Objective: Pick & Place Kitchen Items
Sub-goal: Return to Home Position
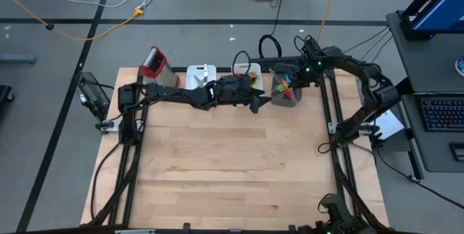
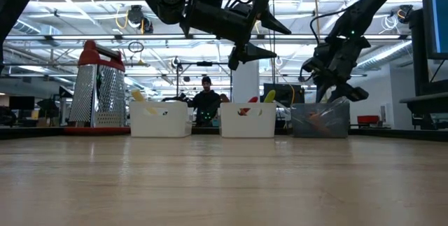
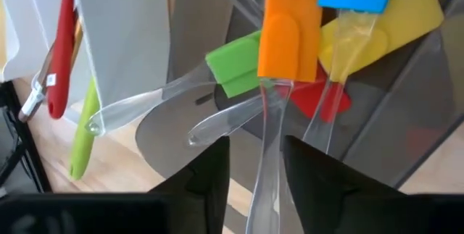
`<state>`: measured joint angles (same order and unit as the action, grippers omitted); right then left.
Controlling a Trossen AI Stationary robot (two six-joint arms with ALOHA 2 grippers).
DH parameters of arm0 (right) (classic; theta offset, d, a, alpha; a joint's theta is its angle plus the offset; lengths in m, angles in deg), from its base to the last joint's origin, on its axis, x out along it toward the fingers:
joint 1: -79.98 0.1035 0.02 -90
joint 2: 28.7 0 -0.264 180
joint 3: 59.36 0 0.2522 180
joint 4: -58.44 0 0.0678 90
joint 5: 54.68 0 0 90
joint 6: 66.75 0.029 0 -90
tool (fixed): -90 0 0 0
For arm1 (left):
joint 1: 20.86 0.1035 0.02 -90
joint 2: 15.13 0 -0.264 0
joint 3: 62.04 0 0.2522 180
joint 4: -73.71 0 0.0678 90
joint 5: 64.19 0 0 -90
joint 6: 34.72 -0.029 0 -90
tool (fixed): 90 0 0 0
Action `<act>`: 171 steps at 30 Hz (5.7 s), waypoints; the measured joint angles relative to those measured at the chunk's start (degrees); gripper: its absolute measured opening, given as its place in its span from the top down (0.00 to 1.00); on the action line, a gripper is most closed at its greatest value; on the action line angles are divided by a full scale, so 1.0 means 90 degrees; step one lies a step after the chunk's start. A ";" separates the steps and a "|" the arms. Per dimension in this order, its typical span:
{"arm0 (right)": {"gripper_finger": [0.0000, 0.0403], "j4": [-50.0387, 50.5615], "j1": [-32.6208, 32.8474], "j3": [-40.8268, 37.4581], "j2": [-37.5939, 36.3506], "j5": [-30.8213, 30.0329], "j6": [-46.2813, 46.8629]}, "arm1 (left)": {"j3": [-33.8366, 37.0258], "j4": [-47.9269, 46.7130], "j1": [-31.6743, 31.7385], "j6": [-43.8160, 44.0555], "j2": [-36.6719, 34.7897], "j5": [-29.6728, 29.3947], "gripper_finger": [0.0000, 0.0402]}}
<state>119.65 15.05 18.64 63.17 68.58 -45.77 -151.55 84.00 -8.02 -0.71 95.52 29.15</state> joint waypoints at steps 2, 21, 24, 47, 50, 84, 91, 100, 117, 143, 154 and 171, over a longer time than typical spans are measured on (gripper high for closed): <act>0.68 0.0037 0.0000 0.0000 -0.0090 -0.0002 -0.0111 | 0.0000 0.0000 -0.0041 -0.0098 0.0000 0.0004 0.26; 0.98 -0.0729 0.0276 -0.0698 -0.3371 -0.0366 -0.1262 | 0.0780 -0.1434 -0.0746 -0.0815 -0.1709 -0.1093 0.26; 1.00 -0.1246 0.0404 -0.1192 -0.4169 -0.0372 -0.1120 | 0.1256 -0.1251 -0.0853 -0.0631 -0.2013 -0.1101 0.26; 1.00 -0.2279 0.1705 -0.3677 -0.7851 -0.0410 -0.1243 | 0.2407 -0.0211 -0.1401 0.0101 -0.2934 -0.1192 0.26; 1.00 -0.2202 0.1928 -0.3677 -0.8024 -0.0802 -0.1211 | 0.2405 0.0093 -0.1509 -0.0239 -0.3042 -0.1014 0.26; 1.00 -0.2068 0.3813 -0.4153 -0.9510 -0.2334 -0.0688 | 0.4709 0.1287 -0.2226 -0.1072 -0.4674 -0.1375 0.26; 1.00 -0.2155 0.3810 -0.4700 -1.0198 -0.2554 -0.0127 | 0.5168 0.1836 -0.2229 -0.1142 -0.4682 -0.1428 0.26; 1.00 -0.2487 0.3810 -0.4704 -1.0185 -0.2741 0.0119 | 0.6243 0.3499 -0.2367 -0.1551 -0.4678 -0.1554 0.26; 1.00 -0.2551 0.3810 -0.4799 -1.0185 -0.3053 0.0142 | 0.7236 0.2872 -0.1709 -0.1826 -0.6329 -0.0919 0.26; 1.00 -0.2955 0.3808 -0.4827 -1.0185 -0.3380 -0.0006 | 0.7273 -0.1644 -0.2611 -0.2759 -1.0257 -0.2038 0.26; 1.00 -0.4692 0.3808 -0.6128 -1.0182 -0.3409 -0.0312 | 0.8310 -0.0270 -0.2797 -0.2600 -1.0253 -0.2164 0.26; 1.00 -0.2954 0.3810 -0.5556 -1.0183 -0.4185 -0.1227 | 0.8308 -0.0836 -0.2792 -0.2445 -1.0265 -0.2212 0.26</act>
<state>93.06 49.34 -31.36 -28.47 30.91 -56.81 -76.77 76.48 -33.15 -22.71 3.14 9.24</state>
